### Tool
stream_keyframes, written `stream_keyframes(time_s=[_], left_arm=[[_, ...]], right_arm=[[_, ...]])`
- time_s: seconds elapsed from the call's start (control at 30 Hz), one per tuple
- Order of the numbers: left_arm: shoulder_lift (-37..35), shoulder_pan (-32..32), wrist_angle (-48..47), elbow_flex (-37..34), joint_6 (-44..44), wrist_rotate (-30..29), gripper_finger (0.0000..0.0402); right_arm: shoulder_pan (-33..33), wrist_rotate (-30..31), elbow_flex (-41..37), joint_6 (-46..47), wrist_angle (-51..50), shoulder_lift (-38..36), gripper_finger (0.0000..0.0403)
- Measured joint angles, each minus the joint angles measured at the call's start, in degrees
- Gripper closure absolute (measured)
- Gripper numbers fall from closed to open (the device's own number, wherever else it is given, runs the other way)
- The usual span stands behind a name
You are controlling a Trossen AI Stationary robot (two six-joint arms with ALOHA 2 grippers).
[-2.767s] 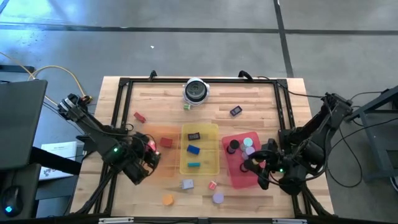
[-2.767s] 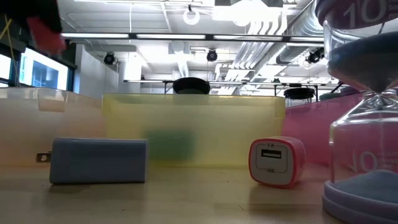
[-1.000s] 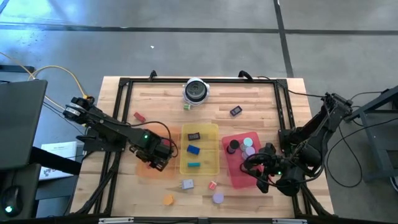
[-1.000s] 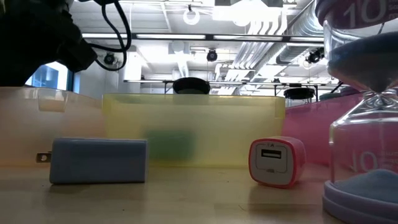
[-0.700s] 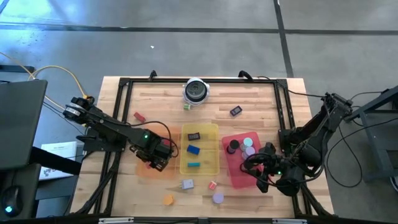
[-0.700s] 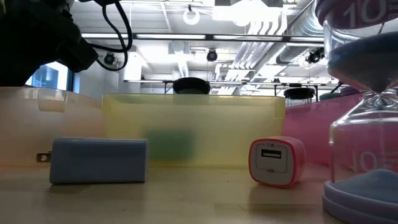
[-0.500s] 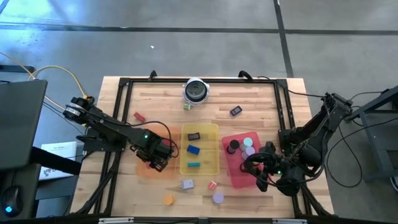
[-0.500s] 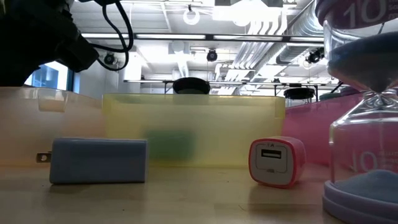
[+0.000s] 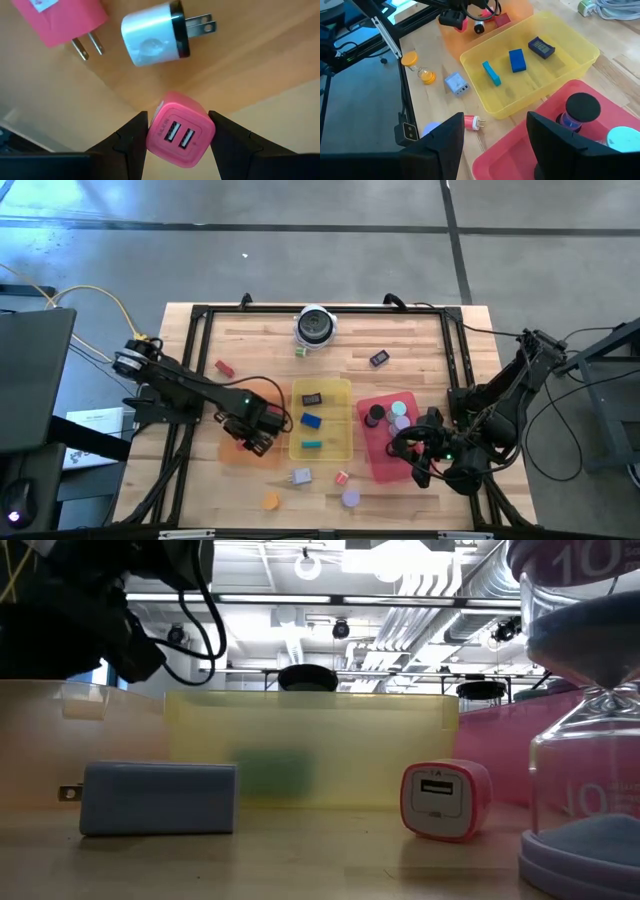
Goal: Pick & Place Office items
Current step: Put the pink charger adaptor into the orange bin
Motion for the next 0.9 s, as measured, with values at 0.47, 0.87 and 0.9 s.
stream_keyframes(time_s=[0.47, 0.87, 0.9], left_arm=[[1.66, 0.48, 0.35, 0.02, 0.88, -1.91, 0.0230], [1.66, 0.50, 0.39, 0.02, 1.91, -0.38, 0.0191], [1.66, 0.50, 0.38, 0.02, 2.38, -0.40, 0.0180]], right_arm=[[0.00, -0.20, 0.00, -0.07, -0.07, 0.00, 0.0199], [0.00, 0.16, 0.00, -1.51, 0.06, 0.00, 0.0199], [0.00, 0.17, 0.00, -1.51, 0.05, 0.00, 0.0199]])
